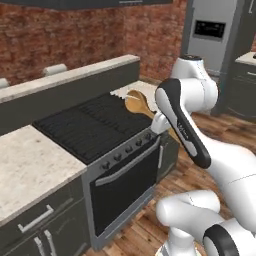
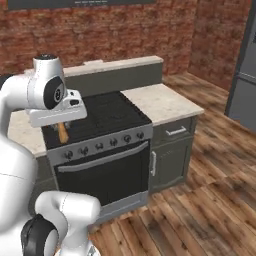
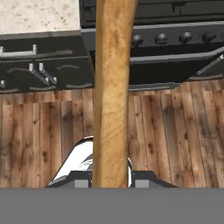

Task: Organize the utensils by type. Pick up the wooden spoons from the counter and place them in the open cabinet. Then pick up the metallic utensils from the counter and place them in the open drawer.

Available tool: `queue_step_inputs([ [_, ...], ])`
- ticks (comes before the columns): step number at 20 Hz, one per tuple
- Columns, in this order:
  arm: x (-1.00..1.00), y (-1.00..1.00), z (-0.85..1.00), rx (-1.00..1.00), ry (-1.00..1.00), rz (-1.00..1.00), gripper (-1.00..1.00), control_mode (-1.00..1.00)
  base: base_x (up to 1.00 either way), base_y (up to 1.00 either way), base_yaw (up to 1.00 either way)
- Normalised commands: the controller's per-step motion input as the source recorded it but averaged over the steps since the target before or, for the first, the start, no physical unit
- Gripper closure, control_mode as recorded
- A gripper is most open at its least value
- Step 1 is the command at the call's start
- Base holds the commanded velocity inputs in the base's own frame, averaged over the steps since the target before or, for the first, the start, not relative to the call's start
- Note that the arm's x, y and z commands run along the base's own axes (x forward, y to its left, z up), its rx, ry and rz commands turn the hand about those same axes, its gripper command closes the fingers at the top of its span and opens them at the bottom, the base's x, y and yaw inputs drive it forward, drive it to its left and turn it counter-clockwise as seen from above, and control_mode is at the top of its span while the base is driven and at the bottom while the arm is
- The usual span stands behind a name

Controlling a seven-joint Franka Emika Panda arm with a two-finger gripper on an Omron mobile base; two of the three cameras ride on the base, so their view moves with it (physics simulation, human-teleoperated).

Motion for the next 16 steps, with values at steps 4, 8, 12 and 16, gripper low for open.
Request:
queue_step_inputs([
  [4,0.00,0.00,0.00,0.00,0.00,0.00,1.00,1.00,0.00,-0.61,-0.83],
  [8,0.00,0.00,0.00,0.00,0.00,0.00,1.00,1.00,0.00,-0.61,-0.81],
  [12,0.00,0.00,0.00,0.00,0.00,0.00,1.00,1.00,0.05,-0.49,-0.71],
  [16,0.00,0.00,0.00,0.00,0.00,0.00,1.00,1.00,0.30,-0.13,-0.38],
])
